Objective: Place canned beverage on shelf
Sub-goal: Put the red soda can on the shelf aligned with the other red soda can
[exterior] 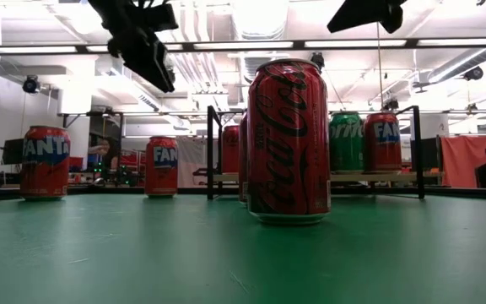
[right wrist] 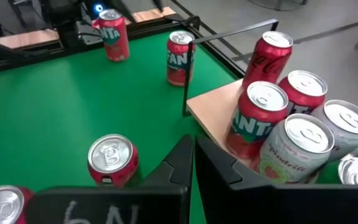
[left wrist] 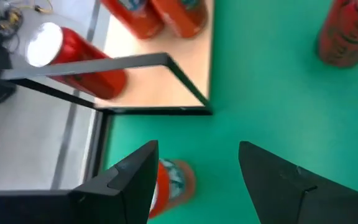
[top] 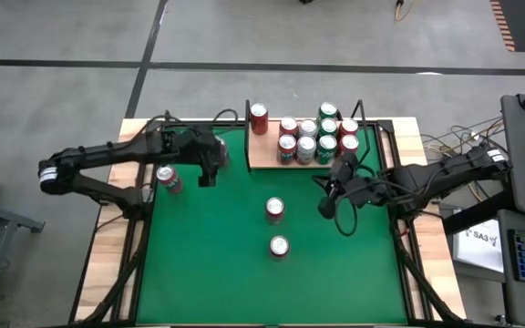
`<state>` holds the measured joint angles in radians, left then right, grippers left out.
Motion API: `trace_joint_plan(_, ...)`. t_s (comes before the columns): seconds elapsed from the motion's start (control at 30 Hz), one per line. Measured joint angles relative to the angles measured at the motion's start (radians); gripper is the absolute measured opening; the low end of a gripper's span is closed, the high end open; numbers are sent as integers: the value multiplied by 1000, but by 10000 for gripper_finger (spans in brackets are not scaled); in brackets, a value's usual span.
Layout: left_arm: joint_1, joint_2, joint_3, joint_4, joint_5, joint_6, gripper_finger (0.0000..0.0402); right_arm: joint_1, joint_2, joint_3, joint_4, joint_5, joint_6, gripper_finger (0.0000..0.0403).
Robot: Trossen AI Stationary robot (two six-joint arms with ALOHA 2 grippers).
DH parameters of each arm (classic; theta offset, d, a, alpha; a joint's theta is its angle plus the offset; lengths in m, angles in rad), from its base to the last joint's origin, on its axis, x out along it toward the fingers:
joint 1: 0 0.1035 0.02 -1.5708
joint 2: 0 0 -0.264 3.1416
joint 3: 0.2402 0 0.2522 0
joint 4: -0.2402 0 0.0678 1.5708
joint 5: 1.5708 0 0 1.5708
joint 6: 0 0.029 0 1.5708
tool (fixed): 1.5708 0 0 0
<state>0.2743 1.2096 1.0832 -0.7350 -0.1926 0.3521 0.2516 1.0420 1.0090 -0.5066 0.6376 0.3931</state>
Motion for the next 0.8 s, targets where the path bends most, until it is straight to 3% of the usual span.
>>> trace_joint_plan(0.3,133,-1,0,-21,22,100,207,-1,1,-57,117,3,-65,9)
trace_joint_plan(0.8,153,-3,0,-237,20,-188,207,-1,1,-81,175,5,-177,9)
